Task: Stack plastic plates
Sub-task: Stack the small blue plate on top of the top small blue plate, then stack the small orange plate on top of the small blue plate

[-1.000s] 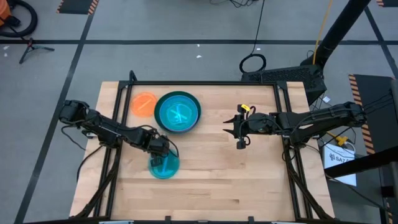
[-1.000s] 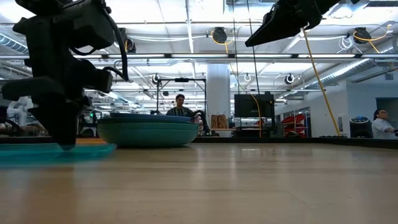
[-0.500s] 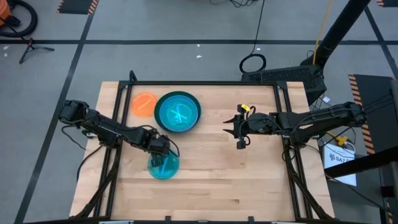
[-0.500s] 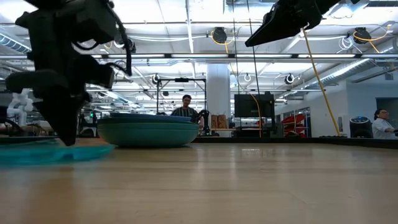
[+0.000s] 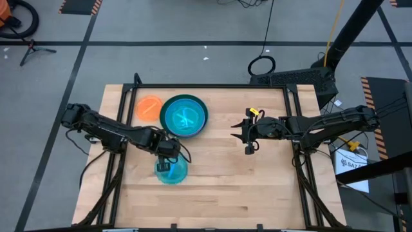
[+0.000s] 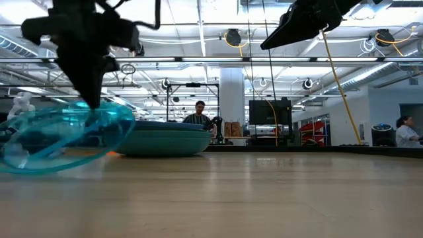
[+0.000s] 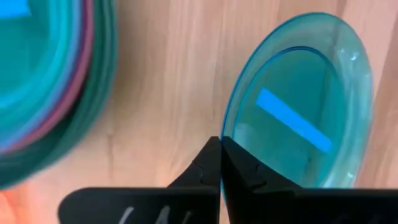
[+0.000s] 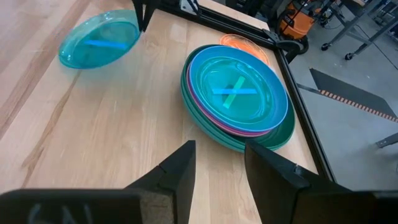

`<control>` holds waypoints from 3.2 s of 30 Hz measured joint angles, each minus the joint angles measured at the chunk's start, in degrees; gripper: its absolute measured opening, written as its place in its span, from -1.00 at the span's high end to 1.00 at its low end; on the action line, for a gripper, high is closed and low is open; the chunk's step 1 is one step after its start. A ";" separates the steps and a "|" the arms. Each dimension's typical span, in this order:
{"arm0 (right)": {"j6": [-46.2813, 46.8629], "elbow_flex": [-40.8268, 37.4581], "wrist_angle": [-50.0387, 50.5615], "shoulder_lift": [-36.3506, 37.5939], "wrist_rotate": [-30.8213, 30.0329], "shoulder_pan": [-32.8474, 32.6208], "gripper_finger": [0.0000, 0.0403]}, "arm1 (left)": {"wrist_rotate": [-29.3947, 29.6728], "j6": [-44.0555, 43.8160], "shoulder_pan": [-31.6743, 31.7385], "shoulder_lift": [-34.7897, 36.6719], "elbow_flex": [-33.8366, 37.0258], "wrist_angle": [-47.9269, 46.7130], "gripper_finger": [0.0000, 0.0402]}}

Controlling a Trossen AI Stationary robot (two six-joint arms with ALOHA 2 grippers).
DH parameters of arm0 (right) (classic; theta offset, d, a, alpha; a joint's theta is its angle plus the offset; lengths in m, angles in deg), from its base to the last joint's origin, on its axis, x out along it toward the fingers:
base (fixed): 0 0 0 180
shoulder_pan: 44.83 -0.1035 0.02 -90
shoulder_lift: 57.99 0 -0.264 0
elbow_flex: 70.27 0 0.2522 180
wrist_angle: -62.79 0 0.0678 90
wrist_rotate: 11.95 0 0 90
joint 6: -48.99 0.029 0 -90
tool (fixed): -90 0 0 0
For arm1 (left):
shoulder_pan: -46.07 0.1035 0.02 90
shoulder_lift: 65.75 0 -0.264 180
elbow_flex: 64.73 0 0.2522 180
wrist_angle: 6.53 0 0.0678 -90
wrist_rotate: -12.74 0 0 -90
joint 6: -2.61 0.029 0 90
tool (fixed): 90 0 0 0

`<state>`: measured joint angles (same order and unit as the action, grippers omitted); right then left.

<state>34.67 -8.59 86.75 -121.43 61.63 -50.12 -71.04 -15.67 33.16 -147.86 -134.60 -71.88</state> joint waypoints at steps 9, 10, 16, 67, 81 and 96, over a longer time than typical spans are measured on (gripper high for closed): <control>0.14 0.01 0.23 0.00 0.00 0.00 0.34 | 4.58 7.59 6.97 2.28 -10.62 -6.99 0.99; 0.27 0.02 0.49 0.00 0.00 0.01 0.34 | 4.76 8.24 8.42 2.77 -11.87 -7.01 0.99; 0.36 0.02 1.31 0.00 0.00 0.01 0.34 | 4.97 12.13 18.99 4.32 -17.97 -6.94 1.00; 0.80 0.02 2.19 0.00 0.00 0.01 0.34 | 7.59 19.86 43.25 -2.29 -19.28 -22.31 0.64; 3.16 0.02 3.65 0.00 0.00 -0.01 0.34 | 6.45 20.74 41.64 -2.28 -19.21 -24.77 0.64; 5.32 0.02 5.05 -0.02 0.02 -0.01 0.34 | 6.28 22.35 43.21 0.62 -4.56 -18.66 0.64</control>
<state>40.00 -8.57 91.80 -121.45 61.65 -50.13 -64.76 6.68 76.37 -147.24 -139.17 -90.54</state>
